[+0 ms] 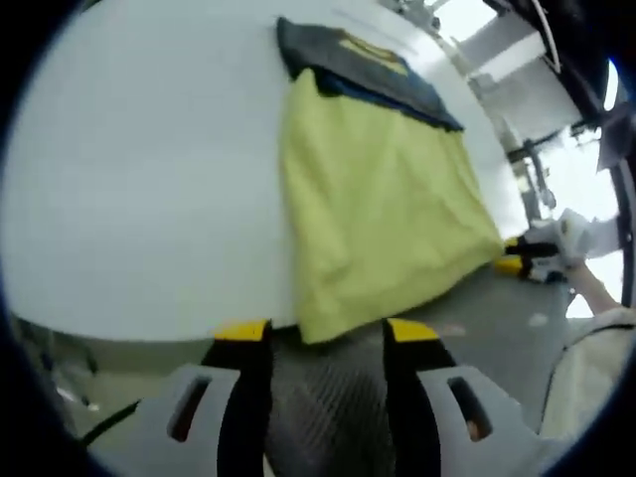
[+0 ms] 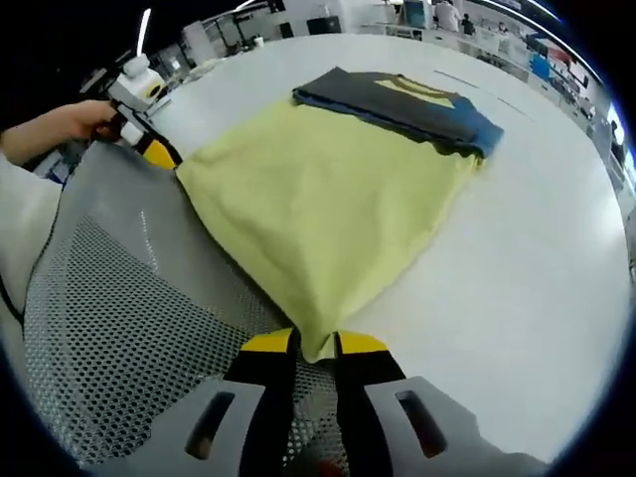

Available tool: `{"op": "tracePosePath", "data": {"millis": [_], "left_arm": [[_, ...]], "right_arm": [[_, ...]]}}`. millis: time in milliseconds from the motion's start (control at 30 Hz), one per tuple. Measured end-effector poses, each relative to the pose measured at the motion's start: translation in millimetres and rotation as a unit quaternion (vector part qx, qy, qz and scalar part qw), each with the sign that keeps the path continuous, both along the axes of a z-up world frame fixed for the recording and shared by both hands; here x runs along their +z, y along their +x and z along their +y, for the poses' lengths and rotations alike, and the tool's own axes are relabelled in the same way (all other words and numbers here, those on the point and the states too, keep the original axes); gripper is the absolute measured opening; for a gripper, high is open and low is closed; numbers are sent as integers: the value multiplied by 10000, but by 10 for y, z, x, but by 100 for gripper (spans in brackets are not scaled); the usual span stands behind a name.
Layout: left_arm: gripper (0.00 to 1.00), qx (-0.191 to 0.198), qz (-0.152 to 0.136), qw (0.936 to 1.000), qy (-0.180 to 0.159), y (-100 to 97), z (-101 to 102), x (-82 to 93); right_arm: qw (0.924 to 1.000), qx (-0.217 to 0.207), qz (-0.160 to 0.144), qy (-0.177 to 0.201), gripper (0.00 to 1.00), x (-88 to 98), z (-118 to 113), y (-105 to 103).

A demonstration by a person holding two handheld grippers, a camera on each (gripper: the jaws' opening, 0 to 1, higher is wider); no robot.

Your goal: Fold the garment on the visible template until the final outline fits inside the template.

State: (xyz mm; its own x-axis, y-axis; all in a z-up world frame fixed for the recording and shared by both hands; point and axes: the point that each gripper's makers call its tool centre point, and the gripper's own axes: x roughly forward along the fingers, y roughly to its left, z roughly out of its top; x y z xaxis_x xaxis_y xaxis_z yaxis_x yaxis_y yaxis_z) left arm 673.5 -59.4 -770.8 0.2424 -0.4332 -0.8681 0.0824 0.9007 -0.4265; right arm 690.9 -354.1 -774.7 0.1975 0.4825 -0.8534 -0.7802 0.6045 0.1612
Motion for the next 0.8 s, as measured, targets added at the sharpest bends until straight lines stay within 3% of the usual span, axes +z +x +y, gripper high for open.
{"op": "tracePosePath", "data": {"millis": [100,133,267,333,433,533,633,733,800], "left_arm": [[26,-246,118,9996,-48,-54,-84,-53],[23,-523,58,9986,-10,-64,-115,-56],[10,-514,93,9986,69,-24,-118,-135],[1,-443,184,9988,-74,-5,-131,-165],[0,-445,129,9988,-176,7,-178,-125],[0,-114,26,9990,-442,55,-182,-13],[0,244,-188,9964,-787,117,-193,200],[0,259,-279,9959,-821,70,-180,336],[0,455,-391,9928,-1037,76,-208,438]], "right_arm": [[10000,-8,-24,-50,8,-18,-16,20],[9999,1,-31,-115,6,-28,-31,26],[9998,15,-38,-177,4,-46,-46,33],[9998,-46,-49,-172,4,-37,-56,41],[9996,-94,-133,-237,4,-5,-87,48],[9995,-163,-182,-193,3,61,-101,49],[9995,-199,-175,-166,3,141,-117,37],[9993,-298,-184,-116,3,254,-149,40],[9990,-354,-250,-111,3,344,-192,55]]}}
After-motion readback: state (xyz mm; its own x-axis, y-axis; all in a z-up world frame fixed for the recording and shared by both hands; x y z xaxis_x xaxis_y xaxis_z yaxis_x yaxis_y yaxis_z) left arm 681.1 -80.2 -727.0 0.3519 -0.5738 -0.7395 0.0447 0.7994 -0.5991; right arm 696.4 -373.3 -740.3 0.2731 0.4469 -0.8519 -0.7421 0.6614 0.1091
